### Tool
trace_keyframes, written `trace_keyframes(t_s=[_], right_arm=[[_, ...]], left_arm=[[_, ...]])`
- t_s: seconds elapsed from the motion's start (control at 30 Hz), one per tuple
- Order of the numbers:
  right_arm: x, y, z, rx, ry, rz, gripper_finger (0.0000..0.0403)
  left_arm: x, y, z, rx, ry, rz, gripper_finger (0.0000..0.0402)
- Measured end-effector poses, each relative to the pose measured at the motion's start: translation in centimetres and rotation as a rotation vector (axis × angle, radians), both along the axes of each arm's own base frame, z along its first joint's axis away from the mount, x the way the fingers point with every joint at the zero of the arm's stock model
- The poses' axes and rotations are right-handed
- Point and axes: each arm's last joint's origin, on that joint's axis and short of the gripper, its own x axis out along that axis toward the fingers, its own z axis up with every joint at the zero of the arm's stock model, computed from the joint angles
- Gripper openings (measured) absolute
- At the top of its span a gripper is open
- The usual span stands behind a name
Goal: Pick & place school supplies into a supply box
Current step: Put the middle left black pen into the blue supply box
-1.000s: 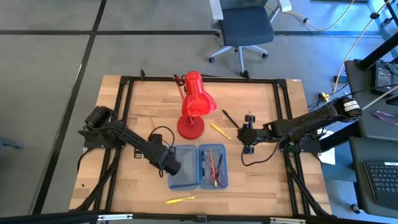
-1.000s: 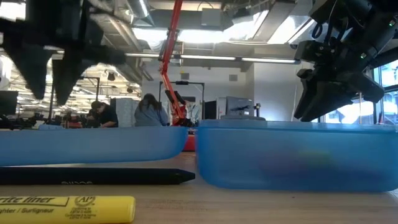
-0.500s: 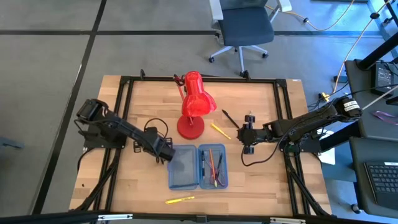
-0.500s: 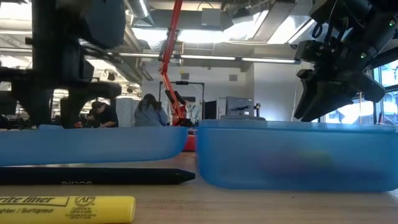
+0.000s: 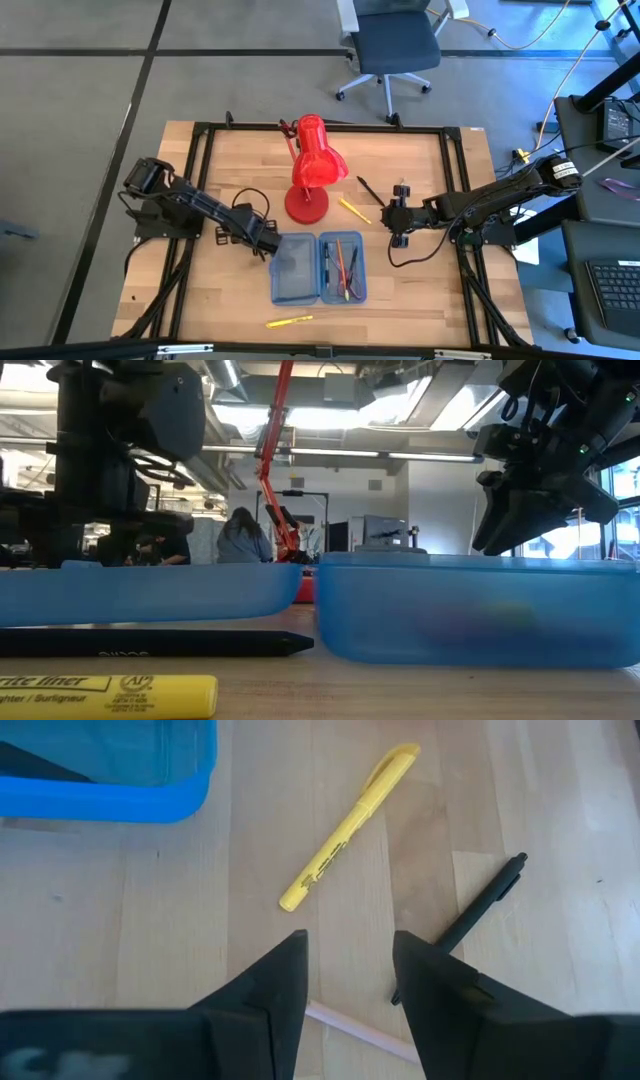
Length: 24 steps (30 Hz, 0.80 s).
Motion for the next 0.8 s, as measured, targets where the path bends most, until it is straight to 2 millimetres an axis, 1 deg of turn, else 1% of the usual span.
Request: trace_keyframes(t_s=[0.13, 0.27, 0.5, 0.63, 0.7, 0.8], right_arm=[[-0.01, 0.00, -0.01, 0.000, 0.000, 0.000, 0.0152], [0.00, 0.00, 0.00, 0.001, 0.000, -0.001, 0.0152], [0.00, 0.03, -0.01, 0.009, 0.002, 0.005, 0.0152], [0.00, 0.08, -0.03, 0.021, 0.004, 0.013, 0.0152], [0.00, 0.10, -0.03, 0.029, 0.006, 0.019, 0.0152], [0.00, 0.11, -0.04, 0.030, 0.007, 0.020, 0.0152]], left_arm=[[-0.36, 0.11, -0.57, -0.002, -0.014, 0.025, 0.0138], [-0.44, 0.14, -0.63, -0.004, -0.011, 0.049, 0.0138], [-0.38, 0.24, -0.68, -0.007, -0.007, 0.032, 0.0136], [-0.33, 0.23, -0.71, -0.006, -0.012, 0.028, 0.0113], [-0.29, 0.23, -0.71, -0.004, -0.017, 0.026, 0.0093], [-0.24, 0.23, -0.73, -0.007, -0.007, -0.033, 0.0061]])
